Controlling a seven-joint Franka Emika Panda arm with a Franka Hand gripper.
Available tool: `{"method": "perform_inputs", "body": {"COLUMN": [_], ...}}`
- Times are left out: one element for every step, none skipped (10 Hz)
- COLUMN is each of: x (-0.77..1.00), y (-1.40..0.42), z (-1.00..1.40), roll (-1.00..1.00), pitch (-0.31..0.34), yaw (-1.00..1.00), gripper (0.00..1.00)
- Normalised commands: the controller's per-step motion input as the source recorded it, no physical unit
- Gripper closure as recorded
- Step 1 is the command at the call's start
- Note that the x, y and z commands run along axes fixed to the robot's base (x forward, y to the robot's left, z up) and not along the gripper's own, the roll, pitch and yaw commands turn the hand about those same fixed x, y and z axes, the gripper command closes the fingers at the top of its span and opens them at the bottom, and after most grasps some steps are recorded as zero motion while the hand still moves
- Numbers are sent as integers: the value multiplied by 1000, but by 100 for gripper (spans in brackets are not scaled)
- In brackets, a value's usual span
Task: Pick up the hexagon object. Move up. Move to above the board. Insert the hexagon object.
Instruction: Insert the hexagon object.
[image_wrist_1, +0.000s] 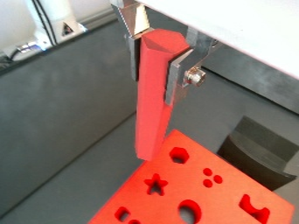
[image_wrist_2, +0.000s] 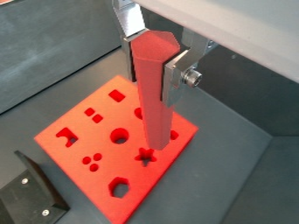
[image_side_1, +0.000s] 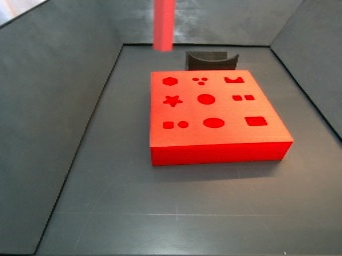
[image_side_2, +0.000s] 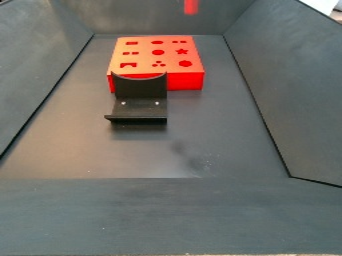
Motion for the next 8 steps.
{"method": "perform_inputs", "body": {"x": [391,254,237,100,0,-91,-160,-26], "y": [520,460,380,306,280,191,20,0], "z": [-331,-177,-374,-257,-291,-417,-437,-257], "roll": [99,294,379,441,436,366,116,0], "pitch": [0,0,-86,-123,-131,-187,-260,-191], "yaw": [0,274,220,254,346,260,0,-31], "gripper": [100,100,100,100,100,100,100,100]}}
